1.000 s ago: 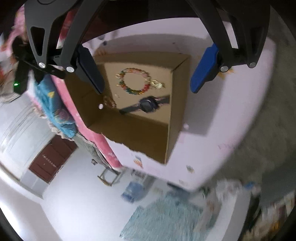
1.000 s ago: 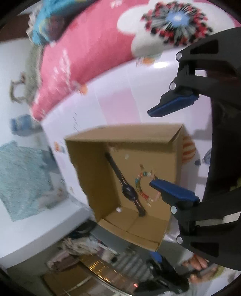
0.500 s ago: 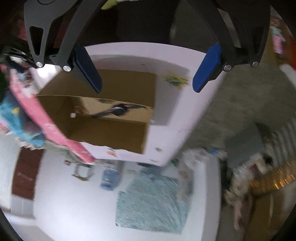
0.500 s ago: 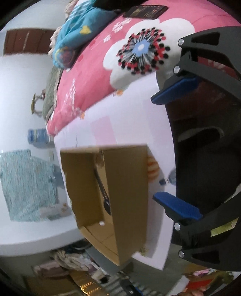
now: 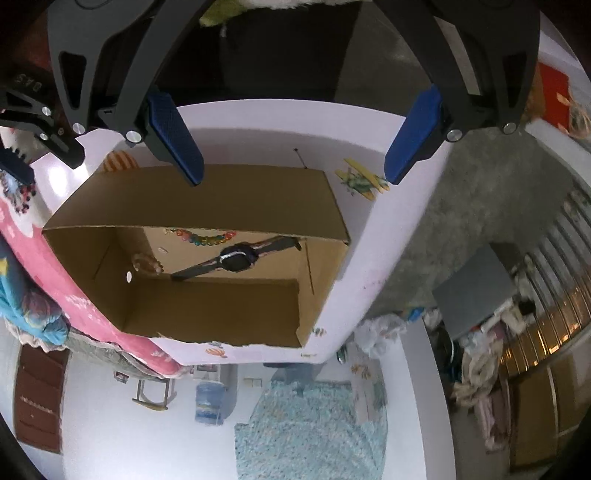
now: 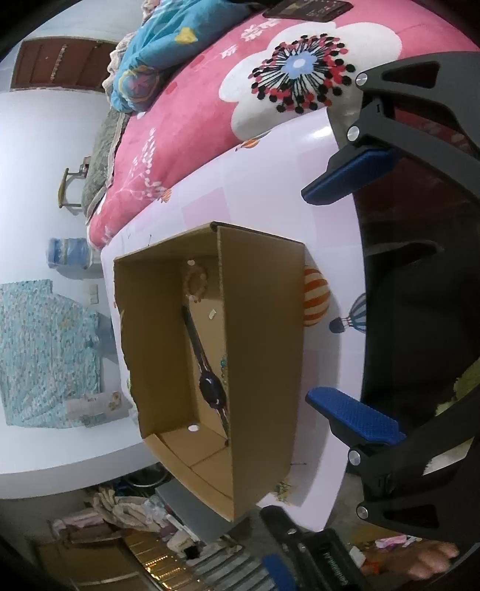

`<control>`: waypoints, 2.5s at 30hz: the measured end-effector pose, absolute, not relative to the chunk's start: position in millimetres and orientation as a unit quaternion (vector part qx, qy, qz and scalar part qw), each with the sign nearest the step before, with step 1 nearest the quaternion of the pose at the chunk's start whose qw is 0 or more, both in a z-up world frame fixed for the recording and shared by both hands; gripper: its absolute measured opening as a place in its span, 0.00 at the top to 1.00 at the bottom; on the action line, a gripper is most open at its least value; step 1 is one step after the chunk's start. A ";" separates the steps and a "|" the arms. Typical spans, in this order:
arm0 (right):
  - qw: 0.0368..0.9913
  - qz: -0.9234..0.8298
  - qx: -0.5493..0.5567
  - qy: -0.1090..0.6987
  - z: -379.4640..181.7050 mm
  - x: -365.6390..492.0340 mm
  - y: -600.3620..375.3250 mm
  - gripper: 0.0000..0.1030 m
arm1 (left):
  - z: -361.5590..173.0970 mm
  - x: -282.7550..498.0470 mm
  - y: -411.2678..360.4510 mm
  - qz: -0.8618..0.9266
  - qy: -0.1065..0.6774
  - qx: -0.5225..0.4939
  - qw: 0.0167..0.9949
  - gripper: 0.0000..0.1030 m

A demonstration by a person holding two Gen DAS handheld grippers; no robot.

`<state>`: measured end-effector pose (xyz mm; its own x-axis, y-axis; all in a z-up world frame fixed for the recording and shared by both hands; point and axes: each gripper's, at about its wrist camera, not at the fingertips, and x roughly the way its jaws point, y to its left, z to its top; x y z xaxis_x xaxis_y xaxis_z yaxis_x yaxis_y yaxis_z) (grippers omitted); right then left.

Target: Organize jewelry

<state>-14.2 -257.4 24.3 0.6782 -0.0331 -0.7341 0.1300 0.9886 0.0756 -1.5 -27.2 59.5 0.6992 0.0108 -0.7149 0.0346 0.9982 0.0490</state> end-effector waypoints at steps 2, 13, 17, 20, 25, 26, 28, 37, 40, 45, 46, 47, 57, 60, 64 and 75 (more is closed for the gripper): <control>0.915 -0.042 0.062 0.397 26.0 -12.3 -256.1 0.07 | 58.1 -1.6 -29.0 -0.004 0.390 0.029 0.920 0.08; 0.911 -0.032 0.060 0.407 25.4 -3.0 -248.0 0.07 | 52.4 0.3 -35.2 -0.004 0.407 0.034 0.913 0.08; 0.910 -0.033 0.058 0.409 25.0 -2.2 -247.9 0.07 | 49.2 2.7 -34.0 -0.007 0.416 0.027 0.909 0.08; 0.909 -0.033 0.060 0.410 25.0 -0.9 -248.2 0.07 | 47.0 3.3 -33.5 -0.008 0.421 0.022 0.907 0.08; 0.908 -0.035 0.058 0.414 24.4 1.3 -248.9 0.07 | 45.7 4.7 -32.7 -0.010 0.426 0.015 0.905 0.08; 0.908 -0.035 0.058 0.415 24.1 1.5 -249.2 0.07 | 45.7 4.7 -32.8 -0.010 0.426 0.015 0.905 0.08; 0.906 -0.035 0.059 0.417 23.7 2.6 -249.3 0.07 | 45.6 5.7 -33.0 -0.011 0.427 0.014 0.904 0.08; 0.906 -0.035 0.059 0.418 23.5 3.6 -248.8 0.07 | 42.0 11.5 -30.5 -0.007 0.436 0.008 0.900 0.08; 0.905 -0.035 0.058 0.421 23.1 3.7 -248.6 0.07 | 41.4 12.4 -30.8 -0.006 0.437 0.008 0.899 0.08; 0.905 -0.033 0.068 0.419 23.4 4.6 -251.0 0.07 | 40.3 14.3 -30.6 -0.003 0.440 0.007 0.898 0.08; 0.905 -0.032 0.070 0.419 24.0 4.2 -251.2 0.07 | 39.6 15.0 -30.4 -0.001 0.441 0.007 0.898 0.08; 0.905 -0.032 0.070 0.418 24.0 4.4 -251.2 0.07 | 38.5 15.9 -30.4 0.000 0.442 0.007 0.897 0.08; 0.904 -0.032 0.064 0.421 23.2 2.6 -250.4 0.07 | 34.7 19.1 -29.2 0.008 0.447 0.004 0.895 0.08; 0.905 -0.030 0.068 0.419 24.6 2.5 -251.0 0.07 | 35.0 18.7 -29.7 0.007 0.447 0.006 0.895 0.08; 0.905 -0.029 0.076 0.419 24.5 1.8 -251.7 0.07 | 38.3 15.6 -30.0 0.005 0.443 0.008 0.896 0.08; 0.904 -0.011 0.089 0.418 25.6 3.7 -250.9 0.07 | 44.9 14.8 -27.5 0.009 0.438 0.009 0.899 0.08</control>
<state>3.7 -250.9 25.6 0.6508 0.0546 -0.7572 0.0943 0.9839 0.1521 14.8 -27.5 44.9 0.6155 0.0241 -0.7878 -0.0080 0.9997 0.0244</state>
